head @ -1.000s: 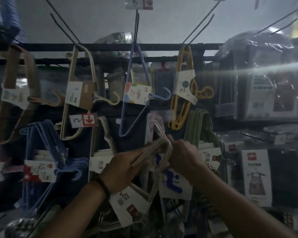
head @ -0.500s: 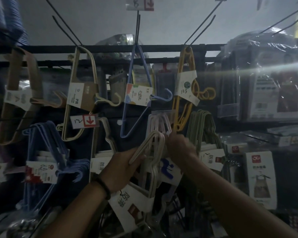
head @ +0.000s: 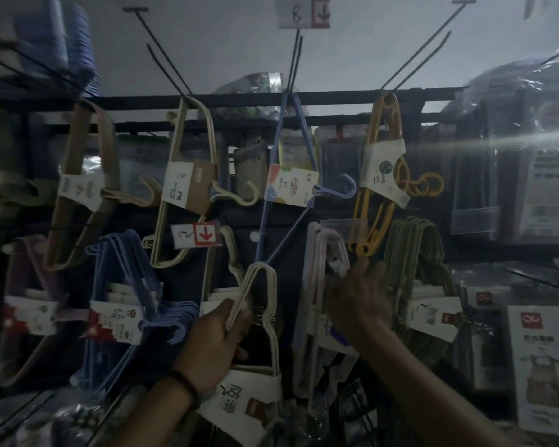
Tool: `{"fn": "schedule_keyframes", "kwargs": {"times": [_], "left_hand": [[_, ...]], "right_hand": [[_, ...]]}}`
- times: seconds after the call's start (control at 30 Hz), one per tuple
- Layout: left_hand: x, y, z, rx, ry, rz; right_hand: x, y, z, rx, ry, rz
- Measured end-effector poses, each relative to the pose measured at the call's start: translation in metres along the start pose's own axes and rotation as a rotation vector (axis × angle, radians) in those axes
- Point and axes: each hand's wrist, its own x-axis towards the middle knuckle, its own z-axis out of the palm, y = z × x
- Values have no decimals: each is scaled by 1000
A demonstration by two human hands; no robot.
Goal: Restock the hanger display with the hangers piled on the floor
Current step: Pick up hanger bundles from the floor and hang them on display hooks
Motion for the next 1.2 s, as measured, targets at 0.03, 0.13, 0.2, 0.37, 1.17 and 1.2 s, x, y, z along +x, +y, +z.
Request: {"fn": "schedule_keyframes", "kwargs": {"times": [0.03, 0.13, 0.2, 0.37, 1.17, 1.2], "left_hand": [[-1, -2, -4, -12, 28, -12], [-3, -7, -13, -20, 109, -11], [-2, -12, -20, 13, 157, 15], [4, -26, -36, 71, 244, -20], [-26, -76, -65, 309, 113, 352], [-25, -77, -66, 316, 123, 374]], "right_hand": [[-16, -9, -7, 46, 140, -87], [-63, -47, -15, 212, 7, -429], [-82, -75, -4, 296, -308, -434], [-94, -122, 20, 162, -476, -456], [-77, -136, 33, 154, -55, -672], [-77, -137, 32, 158, -28, -670]]}}
